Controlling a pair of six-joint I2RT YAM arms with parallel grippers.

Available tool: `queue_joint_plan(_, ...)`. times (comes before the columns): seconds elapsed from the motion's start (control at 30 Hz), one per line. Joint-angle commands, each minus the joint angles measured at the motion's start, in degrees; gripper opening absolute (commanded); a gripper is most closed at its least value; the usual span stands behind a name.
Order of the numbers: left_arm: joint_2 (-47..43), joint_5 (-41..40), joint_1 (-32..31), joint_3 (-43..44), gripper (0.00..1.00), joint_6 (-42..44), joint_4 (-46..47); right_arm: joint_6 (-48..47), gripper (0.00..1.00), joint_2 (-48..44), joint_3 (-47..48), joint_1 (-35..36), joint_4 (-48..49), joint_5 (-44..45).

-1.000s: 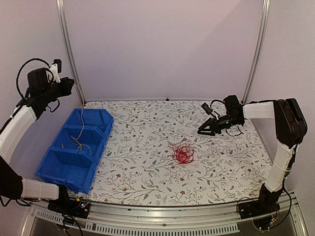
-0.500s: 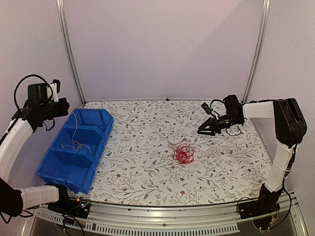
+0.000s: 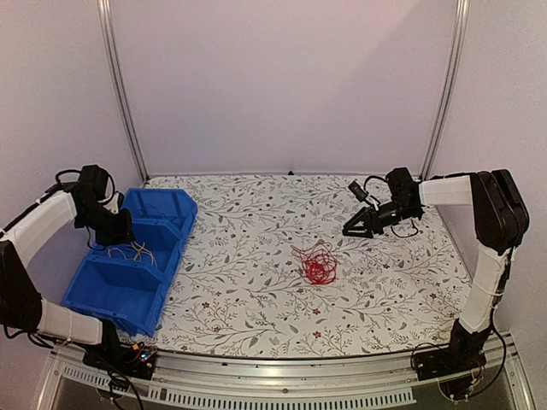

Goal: Untangle the cables

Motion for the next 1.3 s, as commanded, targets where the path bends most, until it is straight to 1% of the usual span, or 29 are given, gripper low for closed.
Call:
queue_joint_plan(0.0, 2.9, 4.4, 0.7, -2.3, 0.00, -3.2, -3.9, -1.2, 0.55, -1.8, 1.3, -0.4, -1.0, -0.5)
queue_joint_plan(0.03, 3.5, 3.9, 0.7, -2.5, 0.00, -3.5, -3.6, -1.2, 0.55, -1.9, 1.2, -0.4, -1.0, -0.4)
queue_joint_plan(0.17, 3.5, 0.4, 0.7, -2.8, 0.10, -4.0, -2.0, -1.3, 0.56, -2.5, 1.1, -0.4, -0.9, -0.1)
queue_joint_plan(0.3, 4.1, -4.8, 0.8, -2.2, 0.12, -4.0, -2.4, -1.4, 0.56, -2.7, 1.1, -0.4, -0.8, -0.1)
queue_joint_plan(0.37, 4.5, -6.5, 0.8, -1.7, 0.15, -3.9, -2.6, -1.3, 0.56, -2.7, 1.2, -0.4, -0.8, -0.2)
queue_joint_plan(0.43, 3.9, -6.0, 0.8, -0.4, 0.18, -3.9, -2.4, -1.1, 0.56, -2.9, 1.2, -0.3, -0.8, -0.2)
queue_joint_plan(0.5, 1.7, -3.1, 0.6, 1.4, 0.25, -3.6, -1.0, -1.1, 0.56, -3.0, 1.2, -0.4, -0.9, 0.0)
queue_joint_plan(0.53, -0.2, -1.6, 0.1, 2.7, 0.32, -2.9, 0.3, -1.2, 0.57, -3.2, 1.3, -0.4, -1.0, 0.1)
queue_joint_plan(0.57, -2.3, -0.4, -0.6, 4.0, 0.53, -2.6, 1.5, -1.4, 0.56, -3.7, 1.5, -0.4, -1.1, 0.3)
queue_joint_plan(0.6, -4.4, 0.1, -1.1, 5.3, 0.92, -2.1, 3.1, -1.6, 0.57, -4.4, 1.9, -0.4, -1.3, 0.8)
queue_joint_plan(0.63, -6.4, 0.6, -1.6, 6.6, 0.99, -1.5, 4.3, -1.6, 0.57, -5.1, 2.5, -0.4, -1.4, 1.2)
queue_joint_plan(0.7, -8.6, 2.7, -1.9, 9.5, 1.00, 0.7, 5.9, -1.2, 0.58, -7.3, 4.0, -0.5, -1.9, 2.2)
queue_joint_plan(0.8, -9.3, 8.0, -2.6, 13.5, 1.00, 2.3, 8.6, -0.1, 0.59, -10.7, 7.2, -0.4, -2.8, 5.1)
queue_joint_plan(0.87, -10.4, 10.7, -3.5, 13.9, 1.00, 2.3, 13.1, 0.1, 0.60, -12.5, 9.9, -0.5, -4.0, 7.2)
queue_joint_plan(0.9, -11.1, 10.8, -4.0, 13.9, 1.00, 2.2, 16.5, 0.3, 0.62, -13.9, 11.3, -0.5, -4.5, 8.6)
queue_joint_plan(0.97, -12.0, 10.5, -4.6, 14.1, 1.00, 2.6, 21.1, 1.8, 0.69, -15.9, 14.3, -0.7, -4.6, 12.0)
queue_joint_plan(1.0, -12.1, 9.9, -6.2, 14.4, 1.00, 2.8, 22.9, 3.7, 0.75, -17.3, 15.5, -0.9, -4.0, 13.8)
queue_joint_plan(1.07, -11.2, 8.4, -8.4, 15.9, 1.00, 3.1, 25.5, 7.6, 0.97, -18.9, 16.9, -1.5, -2.1, 17.0)
queue_joint_plan(1.13, -8.3, 1.9, -12.2, 18.5, 1.00, 4.4, 26.9, 11.3, 0.99, -20.2, 17.2, -1.8, -1.0, 17.2)
queue_joint_plan(1.17, -6.2, -3.9, -15.2, 20.4, 1.00, 6.5, 26.8, 11.8, 0.99, -20.5, 16.9, -1.8, -0.9, 15.6)
queue_joint_plan(1.23, -0.4, -19.4, -21.8, 26.2, 1.00, 10.9, 25.0, 9.8, 0.98, -20.6, 16.0, -1.8, -2.0, 11.0)
queue_joint_plan(1.27, 2.6, -22.2, -23.6, 28.8, 1.00, 14.0, 24.4, 8.5, 0.94, -20.3, 15.8, -1.8, -2.8, 9.6)
